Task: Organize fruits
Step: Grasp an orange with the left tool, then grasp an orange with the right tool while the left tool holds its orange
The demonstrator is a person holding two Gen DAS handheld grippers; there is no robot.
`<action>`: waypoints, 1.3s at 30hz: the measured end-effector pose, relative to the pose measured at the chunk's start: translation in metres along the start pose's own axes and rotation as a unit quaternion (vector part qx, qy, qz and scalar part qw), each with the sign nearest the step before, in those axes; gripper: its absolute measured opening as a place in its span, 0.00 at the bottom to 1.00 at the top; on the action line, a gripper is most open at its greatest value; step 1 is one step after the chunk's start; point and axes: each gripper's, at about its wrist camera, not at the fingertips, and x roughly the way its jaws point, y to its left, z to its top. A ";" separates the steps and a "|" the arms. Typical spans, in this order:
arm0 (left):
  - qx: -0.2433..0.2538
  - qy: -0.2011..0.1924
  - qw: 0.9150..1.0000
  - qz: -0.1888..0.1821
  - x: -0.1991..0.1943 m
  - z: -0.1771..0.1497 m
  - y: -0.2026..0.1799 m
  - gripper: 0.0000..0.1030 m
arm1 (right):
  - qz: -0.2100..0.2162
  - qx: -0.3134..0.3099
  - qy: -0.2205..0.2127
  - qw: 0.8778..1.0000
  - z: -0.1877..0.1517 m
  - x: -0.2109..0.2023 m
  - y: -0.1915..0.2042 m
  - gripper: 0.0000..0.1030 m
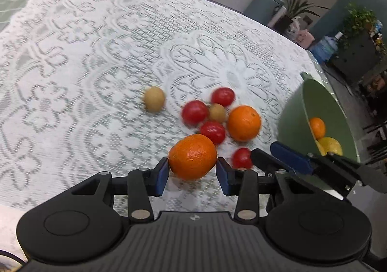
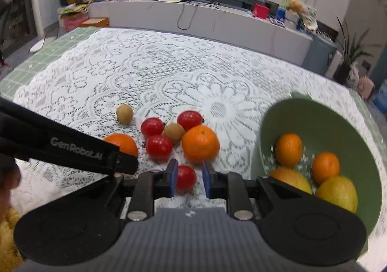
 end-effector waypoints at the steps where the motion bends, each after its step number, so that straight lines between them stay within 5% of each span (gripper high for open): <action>1: 0.001 -0.002 1.000 0.004 -0.001 0.001 0.001 0.46 | -0.003 -0.008 -0.001 1.000 0.002 0.003 0.002 0.18; 5: 0.001 -0.001 1.000 0.015 -0.002 0.004 0.005 0.46 | -0.026 -0.028 0.000 0.999 0.010 0.014 0.004 0.19; 7: -0.003 0.001 1.000 0.019 0.000 0.004 0.007 0.46 | -0.029 -0.033 0.003 0.999 0.014 0.020 0.003 0.29; 11: -0.006 0.005 1.000 0.025 0.003 0.005 0.010 0.46 | -0.036 -0.044 0.010 0.998 0.018 0.031 0.003 0.34; 35: -0.013 0.020 1.000 0.010 0.009 0.005 0.020 0.46 | -0.059 -0.087 0.003 0.994 0.020 0.048 0.015 0.41; 39: -0.025 0.022 0.999 0.005 0.011 0.005 0.021 0.47 | -0.060 -0.088 0.000 0.994 0.019 0.047 0.015 0.32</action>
